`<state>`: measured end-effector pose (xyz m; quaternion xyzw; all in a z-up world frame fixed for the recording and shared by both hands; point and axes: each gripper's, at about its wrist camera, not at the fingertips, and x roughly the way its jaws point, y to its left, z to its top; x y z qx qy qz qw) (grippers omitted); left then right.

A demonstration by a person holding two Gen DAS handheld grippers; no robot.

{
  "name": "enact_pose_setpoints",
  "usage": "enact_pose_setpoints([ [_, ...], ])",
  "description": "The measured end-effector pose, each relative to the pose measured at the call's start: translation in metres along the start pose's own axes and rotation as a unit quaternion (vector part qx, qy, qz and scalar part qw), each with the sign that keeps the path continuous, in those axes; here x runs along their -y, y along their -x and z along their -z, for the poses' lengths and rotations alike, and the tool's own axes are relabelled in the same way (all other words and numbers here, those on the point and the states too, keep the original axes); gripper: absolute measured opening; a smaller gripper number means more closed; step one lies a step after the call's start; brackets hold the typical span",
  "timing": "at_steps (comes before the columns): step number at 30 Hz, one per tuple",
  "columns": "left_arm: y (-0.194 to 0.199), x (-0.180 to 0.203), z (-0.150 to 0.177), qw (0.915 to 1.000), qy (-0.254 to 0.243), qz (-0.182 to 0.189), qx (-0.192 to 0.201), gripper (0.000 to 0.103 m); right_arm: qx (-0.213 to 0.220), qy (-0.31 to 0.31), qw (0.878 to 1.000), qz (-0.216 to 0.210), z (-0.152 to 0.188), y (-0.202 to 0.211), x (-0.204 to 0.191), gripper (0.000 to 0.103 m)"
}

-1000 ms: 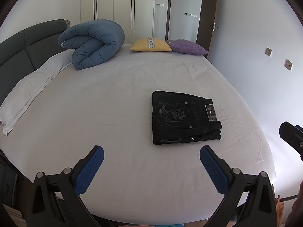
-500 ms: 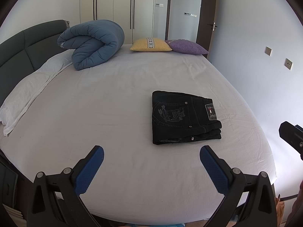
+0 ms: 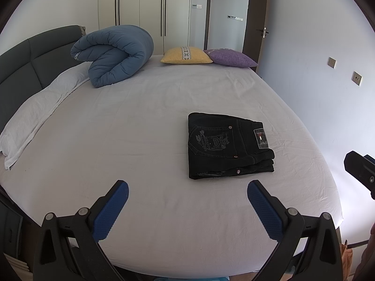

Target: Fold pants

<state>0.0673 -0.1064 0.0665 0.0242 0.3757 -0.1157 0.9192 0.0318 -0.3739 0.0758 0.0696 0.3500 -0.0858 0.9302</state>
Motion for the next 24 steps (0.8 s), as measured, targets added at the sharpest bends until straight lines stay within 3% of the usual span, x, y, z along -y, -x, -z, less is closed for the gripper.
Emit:
enact_pose_setpoints([
  [24,0.000,-0.014,-0.002,1.0000,-0.005,-0.006,0.004,0.103,-0.013,0.002,1.000,0.004,0.017,-0.007,-0.007,0.103],
])
